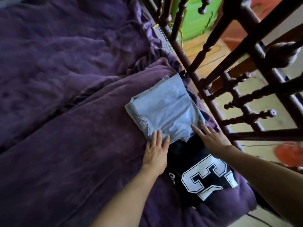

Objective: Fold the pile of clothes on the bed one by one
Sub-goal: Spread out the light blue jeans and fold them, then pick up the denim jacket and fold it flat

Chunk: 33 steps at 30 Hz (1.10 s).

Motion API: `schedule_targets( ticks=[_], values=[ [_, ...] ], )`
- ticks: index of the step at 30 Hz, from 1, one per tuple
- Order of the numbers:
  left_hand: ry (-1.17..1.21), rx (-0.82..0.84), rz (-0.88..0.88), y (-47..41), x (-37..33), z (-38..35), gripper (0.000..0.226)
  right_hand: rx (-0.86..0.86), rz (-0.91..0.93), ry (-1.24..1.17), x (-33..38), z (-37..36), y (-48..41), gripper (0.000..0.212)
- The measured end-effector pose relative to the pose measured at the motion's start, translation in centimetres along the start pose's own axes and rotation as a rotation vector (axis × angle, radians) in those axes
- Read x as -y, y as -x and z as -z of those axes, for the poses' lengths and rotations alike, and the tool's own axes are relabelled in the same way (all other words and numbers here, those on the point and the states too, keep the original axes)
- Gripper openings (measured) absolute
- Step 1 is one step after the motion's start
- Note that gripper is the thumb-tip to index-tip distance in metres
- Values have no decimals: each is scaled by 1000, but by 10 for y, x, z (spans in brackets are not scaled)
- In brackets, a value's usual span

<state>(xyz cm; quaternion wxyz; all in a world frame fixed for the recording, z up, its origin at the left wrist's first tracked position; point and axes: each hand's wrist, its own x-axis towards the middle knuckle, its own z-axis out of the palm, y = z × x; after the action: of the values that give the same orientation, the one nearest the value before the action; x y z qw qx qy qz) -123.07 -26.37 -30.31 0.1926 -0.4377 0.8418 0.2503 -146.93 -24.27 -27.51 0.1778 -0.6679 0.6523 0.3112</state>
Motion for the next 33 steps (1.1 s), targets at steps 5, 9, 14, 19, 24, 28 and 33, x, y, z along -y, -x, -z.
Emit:
schedule_targets(
  ticks=[5,9,14,19,24,28,33],
  values=[
    [-2,38,17,18,2,35,59,15,7,-81,4,22,23,81],
    [34,34,104,70,-4,48,32,-69,47,-135,19,48,54,50],
    [172,7,263,169,4,38,32,-148,177,-156,61,70,102,34],
    [216,-156,489,292,18,17,28,-256,430,-20,136,88,147,33],
    [274,-306,710,420,36,-9,26,-349,672,129,231,111,200,31],
    [368,-438,848,515,55,-37,31,-386,860,253,318,128,247,39],
    [400,-535,1001,623,90,-78,26,-424,988,384,440,136,296,40]
  ],
)
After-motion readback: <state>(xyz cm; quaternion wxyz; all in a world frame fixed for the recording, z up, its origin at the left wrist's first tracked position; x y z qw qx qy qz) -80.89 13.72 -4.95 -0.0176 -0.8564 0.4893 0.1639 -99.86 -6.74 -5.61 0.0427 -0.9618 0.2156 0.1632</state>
